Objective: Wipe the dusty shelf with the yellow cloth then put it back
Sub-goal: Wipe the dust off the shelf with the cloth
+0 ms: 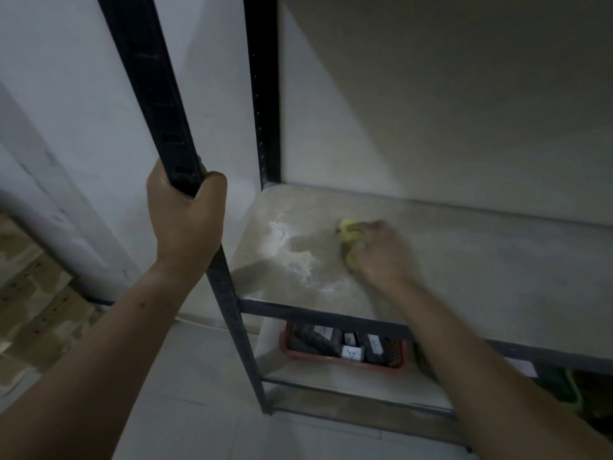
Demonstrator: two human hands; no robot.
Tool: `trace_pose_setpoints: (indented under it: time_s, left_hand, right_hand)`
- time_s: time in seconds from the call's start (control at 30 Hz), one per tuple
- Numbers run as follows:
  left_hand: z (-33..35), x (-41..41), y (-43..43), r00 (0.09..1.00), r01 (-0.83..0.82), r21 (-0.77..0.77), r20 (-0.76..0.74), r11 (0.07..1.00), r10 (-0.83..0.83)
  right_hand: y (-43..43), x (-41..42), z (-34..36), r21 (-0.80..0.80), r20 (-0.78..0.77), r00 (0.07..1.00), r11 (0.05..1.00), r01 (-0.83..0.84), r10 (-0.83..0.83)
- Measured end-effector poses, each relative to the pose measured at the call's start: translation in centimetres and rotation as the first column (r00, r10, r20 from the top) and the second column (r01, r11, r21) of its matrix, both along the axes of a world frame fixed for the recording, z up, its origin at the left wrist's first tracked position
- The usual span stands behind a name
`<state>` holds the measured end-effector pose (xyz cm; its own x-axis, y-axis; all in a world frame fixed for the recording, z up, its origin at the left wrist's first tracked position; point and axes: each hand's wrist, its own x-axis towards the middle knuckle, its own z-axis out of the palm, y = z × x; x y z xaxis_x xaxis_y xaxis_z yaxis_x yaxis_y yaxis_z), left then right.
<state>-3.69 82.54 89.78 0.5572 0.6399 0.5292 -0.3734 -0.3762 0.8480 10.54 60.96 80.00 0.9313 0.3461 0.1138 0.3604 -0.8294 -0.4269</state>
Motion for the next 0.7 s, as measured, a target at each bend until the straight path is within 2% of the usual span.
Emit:
trace_pose_setpoints:
  time_s: [0.1,0.13,0.2,0.27,0.37,0.47,0.53,0.63,0.7]
  left_hand:
    - [0.2,-0.3,0.2,0.999,0.026,0.022,-0.021,0.999,-0.026]
    - [0.3,-0.4,0.3,0.999,0.037,0.024,-0.027,0.999,-0.036]
    - [0.3,-0.5,0.3,0.998,0.045,0.021,-0.036,0.999,-0.044]
    - [0.3,-0.5,0.2,0.999,0.041,0.023,-0.035,0.999,-0.04]
    - [0.3,-0.4,0.1,0.999,0.031,0.018,-0.029,0.999,-0.03]
    - [0.2,-0.3,0.1,1.0,0.014,0.035,-0.02,0.999,-0.013]
    - [0.2,-0.3,0.0,1.0,0.018,0.052,0.001,0.998,-0.018]
    - [0.2,-0.3,-0.1,1.0,0.009,0.064,0.011,0.998,-0.01]
    - [0.2,-0.2,-0.1,1.0,0.001,0.051,0.013,0.999,-0.002]
  right_hand:
    - [4.2,-2.9,0.1,0.062,-0.008,0.978,0.976,-0.209,0.21]
    - [4.6,-3.0,0.6,0.096,-0.07,0.97,0.97,-0.224,0.231]
    - [3.7,-2.4,1.6,0.23,-0.18,0.957,0.956,-0.184,0.228]
    - [1.1,-1.7,2.9,0.273,-0.15,0.978,0.957,-0.101,0.146]
    - [-5.2,-0.7,3.8,0.16,-0.049,0.999,0.987,-0.002,0.01]
    - [-10.8,-0.6,3.2,-0.029,-0.226,0.974,1.0,-0.012,0.006]
    - [-12.9,-1.1,2.1,-0.123,-0.254,0.966,0.989,-0.088,0.054]
    - [-13.4,-1.9,1.0,-0.125,-0.11,0.977,0.973,-0.194,0.181]
    - [-12.2,-2.5,0.9,-0.093,-0.072,0.977,0.974,-0.209,0.202]
